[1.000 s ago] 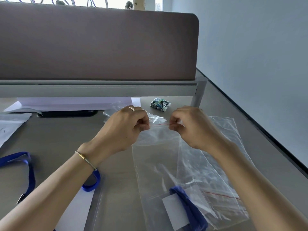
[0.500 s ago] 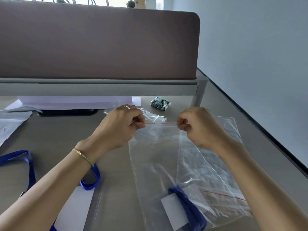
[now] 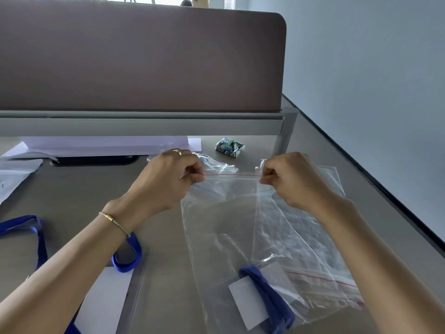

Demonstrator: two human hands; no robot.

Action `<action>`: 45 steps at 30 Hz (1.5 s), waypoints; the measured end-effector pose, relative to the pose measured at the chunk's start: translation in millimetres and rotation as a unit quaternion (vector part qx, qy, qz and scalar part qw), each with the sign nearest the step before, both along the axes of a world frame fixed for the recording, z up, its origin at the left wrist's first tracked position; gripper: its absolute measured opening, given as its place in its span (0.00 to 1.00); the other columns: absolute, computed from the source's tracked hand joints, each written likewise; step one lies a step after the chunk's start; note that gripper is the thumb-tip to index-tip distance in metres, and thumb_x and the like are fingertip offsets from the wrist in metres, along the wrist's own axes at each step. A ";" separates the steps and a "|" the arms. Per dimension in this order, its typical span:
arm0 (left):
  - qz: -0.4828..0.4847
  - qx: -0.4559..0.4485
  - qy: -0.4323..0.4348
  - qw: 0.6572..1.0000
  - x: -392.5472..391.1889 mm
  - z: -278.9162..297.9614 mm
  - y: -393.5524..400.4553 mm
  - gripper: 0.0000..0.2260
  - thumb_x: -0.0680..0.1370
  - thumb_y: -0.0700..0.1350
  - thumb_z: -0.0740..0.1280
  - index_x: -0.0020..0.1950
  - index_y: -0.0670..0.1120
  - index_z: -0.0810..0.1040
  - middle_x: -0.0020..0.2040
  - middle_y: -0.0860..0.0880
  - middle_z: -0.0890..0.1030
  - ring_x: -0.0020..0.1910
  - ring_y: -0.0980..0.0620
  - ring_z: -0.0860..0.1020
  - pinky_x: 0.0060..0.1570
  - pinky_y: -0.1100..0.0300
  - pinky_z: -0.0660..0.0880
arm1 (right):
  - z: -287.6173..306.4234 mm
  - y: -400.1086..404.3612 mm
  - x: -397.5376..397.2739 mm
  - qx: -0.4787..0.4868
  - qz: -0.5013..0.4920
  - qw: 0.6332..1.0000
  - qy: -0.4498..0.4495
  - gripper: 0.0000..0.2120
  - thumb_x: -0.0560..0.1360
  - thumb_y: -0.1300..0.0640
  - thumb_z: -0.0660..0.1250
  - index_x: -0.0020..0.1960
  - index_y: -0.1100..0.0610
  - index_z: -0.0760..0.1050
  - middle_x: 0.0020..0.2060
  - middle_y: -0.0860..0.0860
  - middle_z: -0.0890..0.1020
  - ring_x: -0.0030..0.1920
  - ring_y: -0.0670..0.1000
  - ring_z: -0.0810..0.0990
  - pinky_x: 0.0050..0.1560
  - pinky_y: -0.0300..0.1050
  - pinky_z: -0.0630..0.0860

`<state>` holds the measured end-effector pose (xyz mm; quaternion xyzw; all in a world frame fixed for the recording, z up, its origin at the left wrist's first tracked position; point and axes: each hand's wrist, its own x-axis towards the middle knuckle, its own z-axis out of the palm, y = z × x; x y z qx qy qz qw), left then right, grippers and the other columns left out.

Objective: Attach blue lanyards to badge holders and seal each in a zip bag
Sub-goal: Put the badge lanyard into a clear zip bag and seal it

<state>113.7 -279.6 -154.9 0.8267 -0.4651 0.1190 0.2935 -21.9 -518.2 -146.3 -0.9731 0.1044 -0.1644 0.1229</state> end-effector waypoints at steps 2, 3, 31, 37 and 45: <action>0.002 0.003 0.002 1.000 0.5 -1.6 -0.2 0.06 0.75 0.43 0.73 0.40 0.51 0.79 0.39 0.57 0.79 0.42 0.57 0.74 0.43 0.59 0.72 | -0.7 1.0 -0.2 0.007 0.003 1.000 0.000 0.12 0.75 0.68 0.67 0.36 0.54 0.78 0.33 0.40 0.83 0.39 0.35 0.82 0.41 0.38 0.78; 0.004 0.004 0.003 1.000 0.9 -2.3 -0.4 0.06 0.75 0.43 0.73 0.40 0.51 0.79 0.39 0.57 0.79 0.41 0.57 0.74 0.42 0.58 0.73 | -0.9 0.9 -0.1 0.012 0.003 1.000 -0.001 0.12 0.75 0.68 0.67 0.36 0.54 0.79 0.33 0.40 0.83 0.39 0.35 0.82 0.42 0.40 0.79; 0.016 -0.091 0.054 0.994 1.5 -19.2 -7.7 0.13 0.71 0.27 0.70 0.45 0.44 0.85 0.39 0.54 0.82 0.41 0.59 0.79 0.40 0.73 0.73 | 3.9 -20.6 -7.3 -0.015 -0.004 0.998 -0.056 0.12 0.72 0.72 0.71 0.47 0.58 0.86 0.39 0.49 0.81 0.38 0.49 0.77 0.41 0.40 0.71; 0.031 -0.088 0.083 0.992 3.7 -23.9 -9.3 0.13 0.72 0.28 0.70 0.48 0.44 0.85 0.39 0.53 0.84 0.39 0.57 0.82 0.45 0.61 0.79 | -1.6 -23.6 -6.7 -0.011 -0.007 0.998 -0.062 0.09 0.74 0.69 0.70 0.49 0.58 0.86 0.41 0.52 0.83 0.42 0.54 0.82 0.44 0.45 0.77; 0.033 -0.057 0.030 0.997 -7.1 1.5 -0.9 0.19 0.71 0.37 0.75 0.60 0.52 0.81 0.56 0.57 0.78 0.50 0.59 0.74 0.48 0.70 0.68 | 14.8 -11.1 -28.3 -0.069 -0.033 0.997 -0.020 0.14 0.80 0.64 0.63 0.60 0.54 0.83 0.50 0.53 0.83 0.55 0.57 0.79 0.51 0.55 0.78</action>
